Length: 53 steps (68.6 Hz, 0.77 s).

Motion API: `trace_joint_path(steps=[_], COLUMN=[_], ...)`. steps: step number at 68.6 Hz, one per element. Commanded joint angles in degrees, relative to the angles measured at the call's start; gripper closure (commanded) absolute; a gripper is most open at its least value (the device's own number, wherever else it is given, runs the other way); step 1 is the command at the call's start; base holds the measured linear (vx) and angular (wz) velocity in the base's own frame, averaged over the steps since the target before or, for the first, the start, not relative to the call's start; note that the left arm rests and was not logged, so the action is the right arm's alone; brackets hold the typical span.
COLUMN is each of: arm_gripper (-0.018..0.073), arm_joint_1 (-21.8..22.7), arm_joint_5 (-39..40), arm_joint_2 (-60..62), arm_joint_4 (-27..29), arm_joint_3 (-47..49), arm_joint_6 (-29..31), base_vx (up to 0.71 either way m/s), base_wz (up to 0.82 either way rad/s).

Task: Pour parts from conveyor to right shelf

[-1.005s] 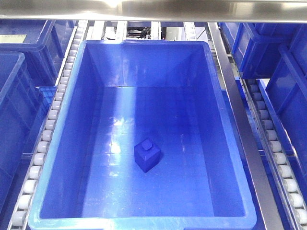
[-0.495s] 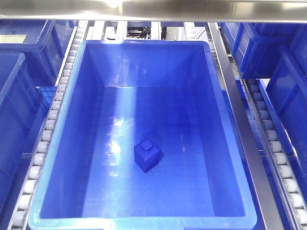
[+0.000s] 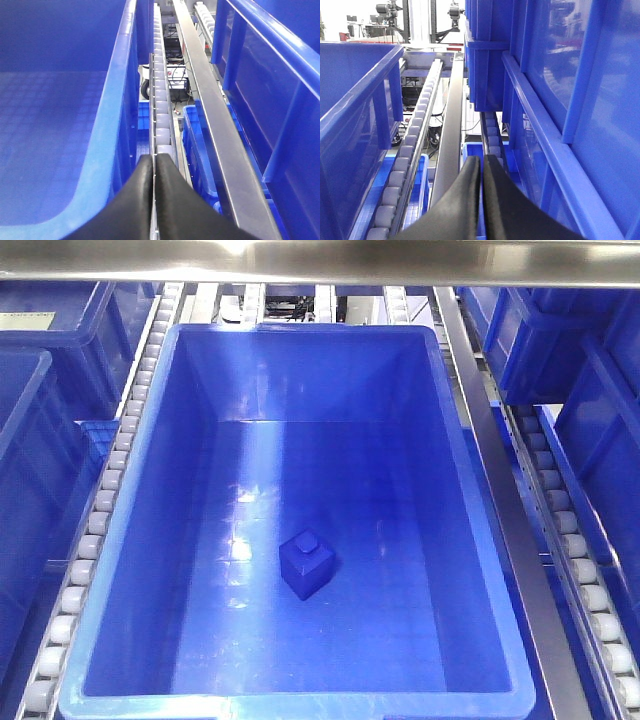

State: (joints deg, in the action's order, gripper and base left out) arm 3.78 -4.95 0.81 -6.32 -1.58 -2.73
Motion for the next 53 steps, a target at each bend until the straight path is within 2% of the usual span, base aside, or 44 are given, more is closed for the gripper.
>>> trace_joint_path(steps=[1,53], arm_gripper=[0.0569,0.0569], arm_joint_1=[0.27,0.27], arm_joint_5=[3.95,3.95], arm_joint_2=[0.85,0.85], arm_joint_4=[-0.35,-0.4], arm_joint_3=[-0.02,-0.02], arm_joint_6=[0.61,0.59], base_vx=[0.0,0.0], base_wz=[0.0,0.0])
